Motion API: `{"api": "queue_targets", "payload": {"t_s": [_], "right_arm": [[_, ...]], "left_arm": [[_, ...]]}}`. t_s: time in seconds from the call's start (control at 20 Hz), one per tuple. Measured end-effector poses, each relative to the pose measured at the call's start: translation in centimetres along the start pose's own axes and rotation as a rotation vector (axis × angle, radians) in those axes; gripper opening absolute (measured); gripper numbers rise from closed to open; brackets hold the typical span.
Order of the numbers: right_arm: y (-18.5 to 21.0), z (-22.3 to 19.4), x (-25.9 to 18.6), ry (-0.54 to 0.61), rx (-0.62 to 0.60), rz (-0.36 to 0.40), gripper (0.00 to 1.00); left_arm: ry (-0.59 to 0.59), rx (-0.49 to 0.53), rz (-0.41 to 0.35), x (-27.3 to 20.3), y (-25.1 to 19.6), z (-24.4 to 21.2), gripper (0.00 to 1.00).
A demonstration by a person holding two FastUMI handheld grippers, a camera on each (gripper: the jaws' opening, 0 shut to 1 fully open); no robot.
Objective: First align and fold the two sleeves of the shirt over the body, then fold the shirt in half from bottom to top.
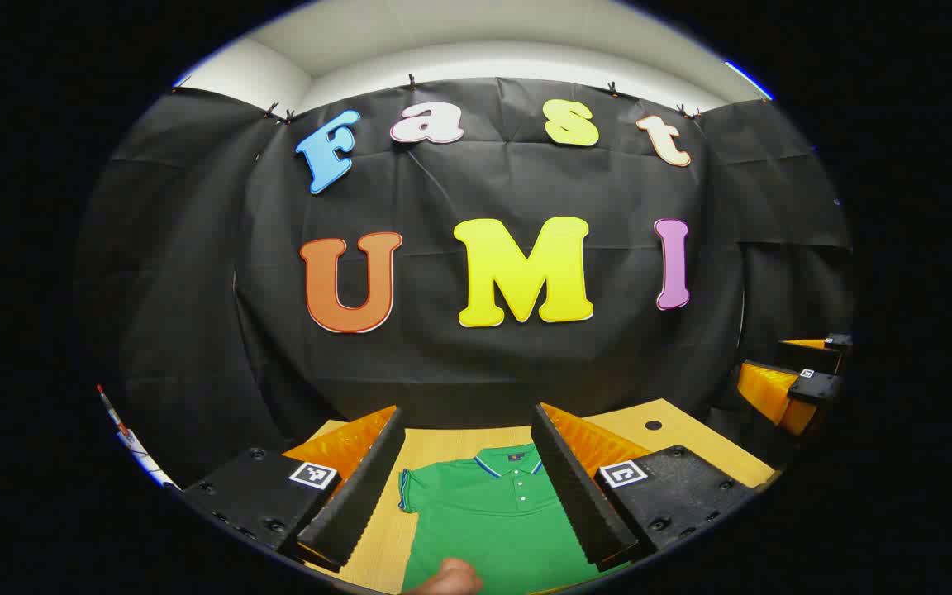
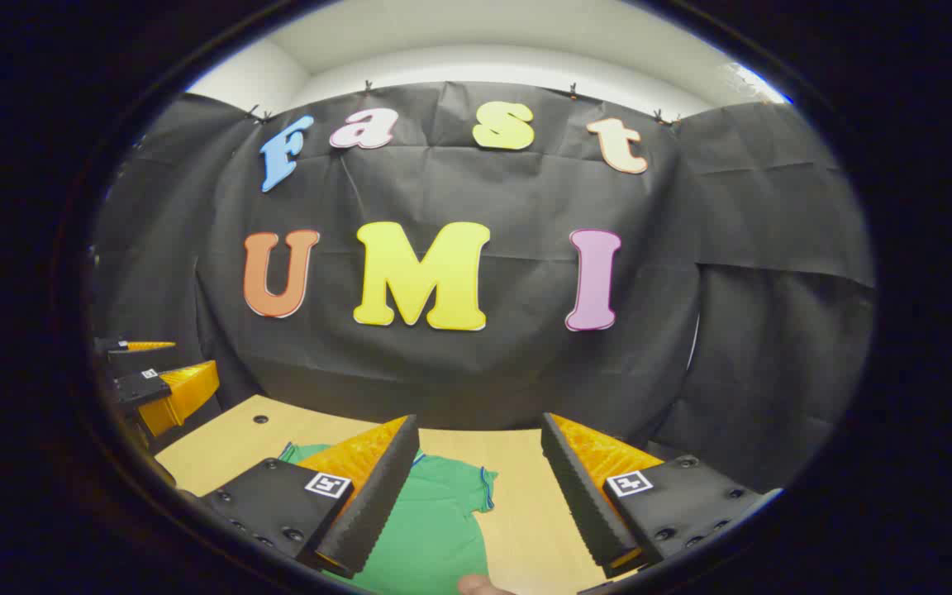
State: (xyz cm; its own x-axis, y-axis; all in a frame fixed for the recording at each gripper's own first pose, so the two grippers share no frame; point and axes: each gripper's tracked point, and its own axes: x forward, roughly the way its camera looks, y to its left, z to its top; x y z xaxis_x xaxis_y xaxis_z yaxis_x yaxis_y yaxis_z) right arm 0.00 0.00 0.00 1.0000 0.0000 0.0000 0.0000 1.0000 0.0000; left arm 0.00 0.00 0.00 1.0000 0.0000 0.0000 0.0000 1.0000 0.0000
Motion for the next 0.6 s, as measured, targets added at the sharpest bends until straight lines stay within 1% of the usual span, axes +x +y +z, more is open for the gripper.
{"api": "queue_targets", "payload": {"t_s": [0.05,0.1,0.15,0.2,0.25,0.35,0.45,0.5,0.55,0.6], "right_arm": [[0.1,0.2,0.0,0.002,0.003,0.006,0.98],[0.2,0.3,-0.1,0.005,0.002,0.014,0.98],[0.2,0.3,-0.1,0.005,-0.012,0.021,0.94],[0.0,0.4,0.1,0.007,-0.027,0.02,0.96],[-0.4,0.5,0.1,0.007,-0.029,0.019,0.94],[-0.7,0.5,0.1,0.006,-0.009,0.025,0.98],[-1.0,0.3,0.4,0.01,-0.017,0.026,0.94],[-1.2,0.1,0.5,0.013,-0.017,0.028,0.96],[-1.3,0.0,0.5,0.017,-0.011,0.03,0.94],[-1.5,0.0,0.6,0.018,-0.009,0.032,0.94]], "left_arm": [[0.002,-0.001,-0.003,0.0,-0.3,0.1,0.99],[-0.003,-0.004,-0.007,0.0,-0.7,0.4,1.0],[-0.007,-0.009,-0.008,0.1,-0.9,0.7,1.0],[-0.009,-0.014,-0.009,0.1,-1.1,0.6,0.99],[-0.005,-0.019,-0.018,0.3,-1.6,0.6,0.99],[0.0,-0.024,-0.021,0.4,-2.2,0.3,1.0],[0.004,-0.028,-0.025,0.4,-2.8,-0.1,1.0],[0.011,-0.027,-0.028,0.6,-2.9,-0.2,0.99],[0.018,-0.026,-0.028,0.7,-3.2,-0.3,1.0],[0.019,-0.026,-0.027,0.7,-3.3,-0.4,1.0]]}}
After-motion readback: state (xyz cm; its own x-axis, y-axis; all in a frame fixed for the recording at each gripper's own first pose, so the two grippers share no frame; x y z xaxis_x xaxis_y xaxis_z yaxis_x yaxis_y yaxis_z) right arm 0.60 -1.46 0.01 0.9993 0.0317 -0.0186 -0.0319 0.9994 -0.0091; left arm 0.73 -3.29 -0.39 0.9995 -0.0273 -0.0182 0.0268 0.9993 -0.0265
